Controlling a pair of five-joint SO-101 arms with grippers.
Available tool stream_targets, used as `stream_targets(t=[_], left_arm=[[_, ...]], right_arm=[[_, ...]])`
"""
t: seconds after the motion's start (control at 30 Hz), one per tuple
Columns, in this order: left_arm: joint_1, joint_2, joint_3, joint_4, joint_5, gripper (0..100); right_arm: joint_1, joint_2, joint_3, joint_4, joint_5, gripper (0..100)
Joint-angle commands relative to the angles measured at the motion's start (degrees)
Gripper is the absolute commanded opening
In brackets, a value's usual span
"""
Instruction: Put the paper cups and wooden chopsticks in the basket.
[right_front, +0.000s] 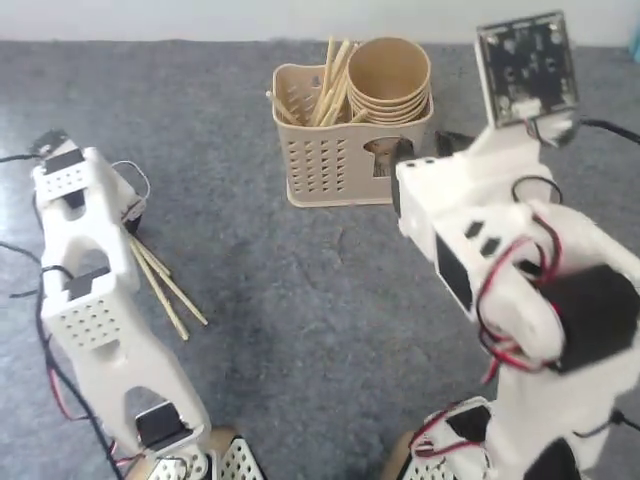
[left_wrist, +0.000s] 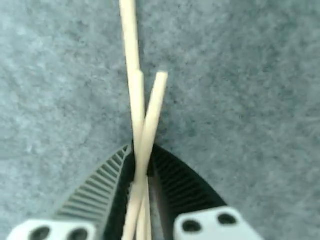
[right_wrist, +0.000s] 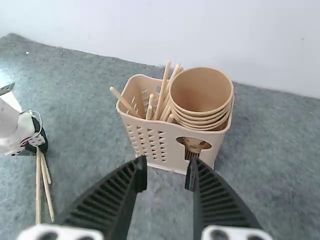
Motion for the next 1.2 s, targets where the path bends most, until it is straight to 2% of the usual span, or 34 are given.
stream_targets(t=[0.0,0.2,0.4,0.63,0.8,0.93,1.17], left_arm=[[0.09,0.35,-0.13,1.32,0.00,1],[1.05,0.26,-0.22,3.34,0.00,1],[1.32,-4.66,-0.22,3.87,0.00,1],[3.78,-20.04,-0.13,5.27,0.00,1],[5.80,-27.87,-0.22,4.92,0.00,1],[8.18,-32.62,-0.66,4.66,0.00,1],[12.31,-38.77,-7.60,4.04,0.00,1]], right_arm=[[-0.22,-3.03,-2.64,1.71,-0.79,14.0],[-0.22,-5.58,-2.37,3.91,-0.62,14.0],[-0.31,-12.97,6.15,3.65,-0.35,14.0],[-0.31,-22.73,23.38,3.30,-0.26,14.0],[-0.04,-28.97,41.67,2.07,0.53,14.0],[0.04,-34.59,61.45,-6.46,5.98,13.9],[-0.22,-47.60,97.85,-34.24,7.47,13.9]])
